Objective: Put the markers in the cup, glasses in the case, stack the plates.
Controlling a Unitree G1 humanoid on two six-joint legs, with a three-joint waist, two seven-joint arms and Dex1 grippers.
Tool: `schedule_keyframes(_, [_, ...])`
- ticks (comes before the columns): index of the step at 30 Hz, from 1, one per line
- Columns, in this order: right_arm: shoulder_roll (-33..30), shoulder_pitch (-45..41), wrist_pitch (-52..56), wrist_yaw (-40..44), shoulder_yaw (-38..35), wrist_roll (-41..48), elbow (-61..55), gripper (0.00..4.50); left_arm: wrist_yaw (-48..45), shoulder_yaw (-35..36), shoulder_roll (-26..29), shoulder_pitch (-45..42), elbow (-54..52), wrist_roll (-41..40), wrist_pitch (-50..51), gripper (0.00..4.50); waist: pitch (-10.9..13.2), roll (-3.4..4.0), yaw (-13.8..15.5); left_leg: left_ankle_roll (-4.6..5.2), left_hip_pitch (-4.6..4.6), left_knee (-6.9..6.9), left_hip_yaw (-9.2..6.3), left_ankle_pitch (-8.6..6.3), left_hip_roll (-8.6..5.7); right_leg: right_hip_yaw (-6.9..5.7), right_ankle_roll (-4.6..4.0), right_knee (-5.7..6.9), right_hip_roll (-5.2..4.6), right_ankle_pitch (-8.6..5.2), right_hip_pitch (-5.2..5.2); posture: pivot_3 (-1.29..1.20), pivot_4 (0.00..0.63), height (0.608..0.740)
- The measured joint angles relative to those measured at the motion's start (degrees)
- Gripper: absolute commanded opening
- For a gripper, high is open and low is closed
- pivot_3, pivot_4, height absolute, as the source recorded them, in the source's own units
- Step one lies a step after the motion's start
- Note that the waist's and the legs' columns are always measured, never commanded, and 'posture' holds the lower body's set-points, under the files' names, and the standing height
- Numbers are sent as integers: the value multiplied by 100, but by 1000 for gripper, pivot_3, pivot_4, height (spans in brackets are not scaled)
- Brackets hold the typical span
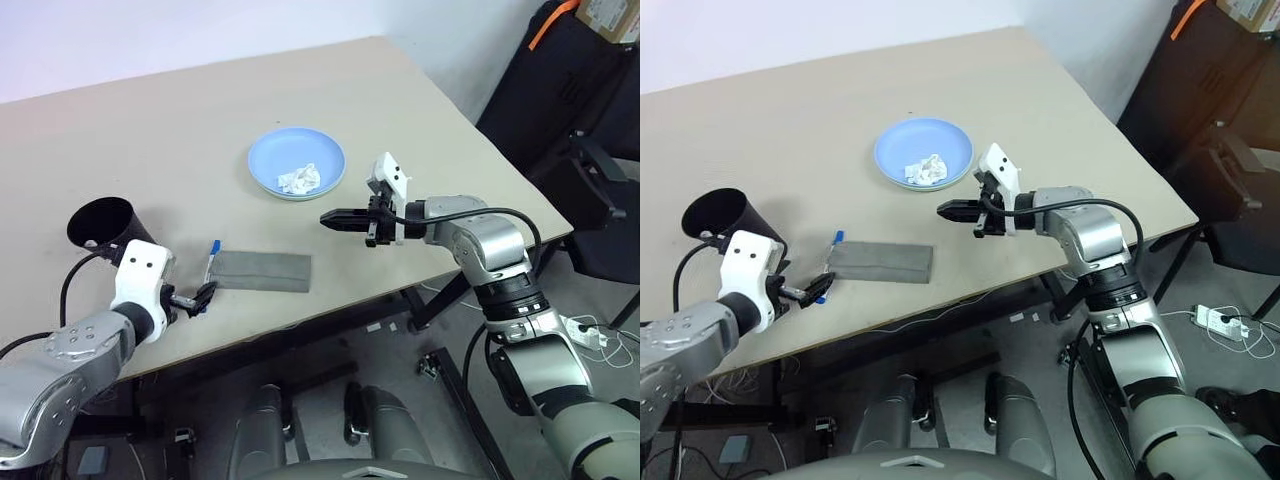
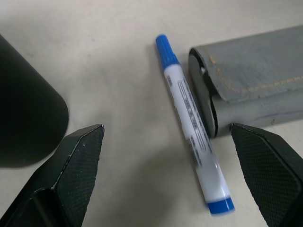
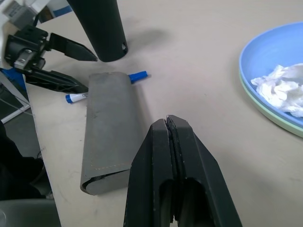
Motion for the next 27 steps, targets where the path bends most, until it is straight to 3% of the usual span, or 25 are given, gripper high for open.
schedule_keyframes(3, [0, 62, 30, -38, -4, 5, -128, 0, 10, -152, -244, -306, 200, 135, 173, 4461, -2, 7, 83, 1, -4, 8, -26, 0, -8, -16, 16, -17, -6, 31, 7, 0, 150, 719])
schedule_keyframes(4, [4, 74, 42, -40, 1, 9, -174, 0, 22, -204, -321, -358, 305, 172, 295, 4461, -9, 54, 74, 1, -35, -15, -55, -1, 51, -37, 19, -152, 58, 120, 43, 0, 150, 719])
schedule_keyframes(5, [-2, 78, 49, -42, -2, 14, -238, 0, 33, -283, -361, -391, 447, 195, 421, 4461, -48, 121, 79, 2, -134, -70, -31, 3, 139, -35, -10, -176, 137, 173, 84, 0, 150, 719])
schedule_keyframes(6, [-92, 146, 64, -43, -59, 14, -283, 0, 37, -358, -480, -576, 565, 217, 495, 4461, -61, 73, 188, -2, -161, -149, 161, 7, 143, -98, -80, 250, 49, -120, 73, 0, 150, 719])
schedule_keyframes(7, [-104, 143, 92, -59, -62, 9, -277, 0, 34, -379, -543, -635, 588, 225, 570, 4461, -41, -17, 295, -27, -9, -251, 321, 25, 85, -78, -85, 514, -15, -588, 200, 0, 150, 719])
schedule_keyframes(8, [-63, 154, 113, -66, -48, 10, -279, 0, 37, -380, -629, -624, 598, 238, 655, 4461, 3, -71, 306, -72, 106, -306, 340, 59, -35, 51, -106, 578, -52, -757, 208, 0, 150, 719])
schedule_keyframes(9, [-34, 164, 124, -65, -18, 14, -281, 0, 39, -388, -659, -633, 602, 262, 738, 4461, 9, -77, 317, -130, 177, -250, 244, 90, -103, 47, -120, 590, -91, -774, 231, 0, 150, 719])
schedule_keyframes(10, [-46, 163, 128, -65, -19, 17, -309, 0, 43, -397, -686, -658, 609, 290, 821, 4461, 0, -35, 335, -143, 296, -69, 0, 94, -153, 33, -126, 592, -69, -773, 272, 0, 150, 719])
schedule_keyframes(11, [-82, 163, 130, -67, -59, 17, -343, 0, 45, -396, -729, -743, 631, 332, 896, 4297, 5, -29, 331, -164, 361, 7, -205, -26, -244, 17, -108, 579, -63, -757, 299, 0, 150, 719])
schedule_keyframes(13, [-111, 176, 146, -80, -74, 14, -345, 0, 22, -398, -773, -805, 639, 372, 994, 3844, 16, -22, 280, -135, 373, -15, -349, -81, -300, 1, -38, 548, -46, -693, 346, 0, 150, 719])
schedule_keyframes(15, [-102, 179, 148, -87, -73, 18, -366, 0, 5, -397, -861, -913, 648, 419, 1092, 3181, 23, -30, 218, -115, 367, 11, -384, -109, -293, -33, 1, 502, -30, -668, 387, 0, 150, 719])
schedule_keyframes(17, [-91, 179, 148, -90, -73, 20, -372, 0, 0, -360, -897, -995, 652, 465, 1168, 2406, 24, -36, 213, -103, 330, 13, -399, -114, -286, -41, -14, 434, -14, -620, 388, 0, 150, 719])
schedule_keyframes(23, [-20, 191, 130, -124, -64, 17, -372, 0, -73, -359, -988, -1229, 760, 665, 1228, 390, 29, -43, 237, -43, 262, 74, -396, -126, -288, -41, 17, 422, -18, -584, 363, 0, 150, 719])
schedule_keyframes(27, [-16, 249, 125, -157, -63, 11, -373, 0, -91, -429, -1087, -1402, 889, 865, 1228, 324, 33, -48, 229, -48, 257, 87, -395, -137, -287, -41, 23, 421, -20, -579, 362, 0, 150, 719])
